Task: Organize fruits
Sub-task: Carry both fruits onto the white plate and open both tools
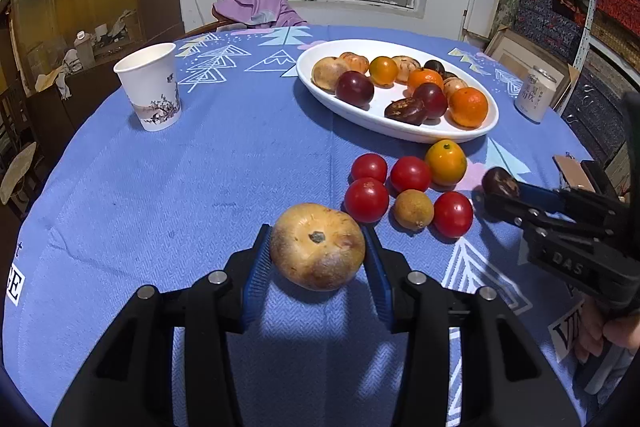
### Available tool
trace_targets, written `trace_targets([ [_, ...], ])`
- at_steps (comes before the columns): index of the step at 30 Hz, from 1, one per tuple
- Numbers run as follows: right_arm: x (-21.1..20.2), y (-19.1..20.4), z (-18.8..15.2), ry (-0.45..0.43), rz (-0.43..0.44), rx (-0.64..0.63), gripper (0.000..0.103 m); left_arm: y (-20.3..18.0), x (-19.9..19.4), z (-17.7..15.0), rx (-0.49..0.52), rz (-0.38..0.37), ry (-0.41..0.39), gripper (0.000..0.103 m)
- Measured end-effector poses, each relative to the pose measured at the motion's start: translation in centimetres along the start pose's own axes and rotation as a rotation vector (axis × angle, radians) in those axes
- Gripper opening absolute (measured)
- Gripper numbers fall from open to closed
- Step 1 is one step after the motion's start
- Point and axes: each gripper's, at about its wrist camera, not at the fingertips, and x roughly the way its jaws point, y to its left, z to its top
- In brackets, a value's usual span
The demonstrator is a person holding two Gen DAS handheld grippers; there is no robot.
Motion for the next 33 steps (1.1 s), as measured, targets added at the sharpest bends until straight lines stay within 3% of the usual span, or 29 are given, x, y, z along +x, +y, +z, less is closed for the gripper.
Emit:
trace_targets([
  [8,-6.4,0.3,-1.7,-0.111,0.077,0.016,0.041,0.1,-2.0,0.5,-0.009,-0.035,-0.013,0.044],
  [12,-10.0,-1.1,2.7,-0.204,0.078,0.037,0.041,-0.9,-3.8,5.0,0.051,-0.004,-0.066,0.044],
  [17,-12.2,-3.4,10.4,-0.31,0.03,0.083,0.041,-2.5,-4.0,10.9,0.045,-0.035,-0.115,0.044],
  [21,-9.9,-4.9,14.5,-0.302,-0.008,0.118,0.041,-4.5,-1.0,13.3,0.049,-0.072,-0.091,0.044],
  [26,-1.9,-6.2,18.0,-0.186,-0.034,0.153,0.041,-6.5,4.7,14.0,0.068,-0.09,-0.02,0.044],
  [33,8.4,-7.0,20.0,-0.033,-0.05,0.177,0.041,-7.3,11.0,14.2,0.08,-0.096,0.051,0.044],
])
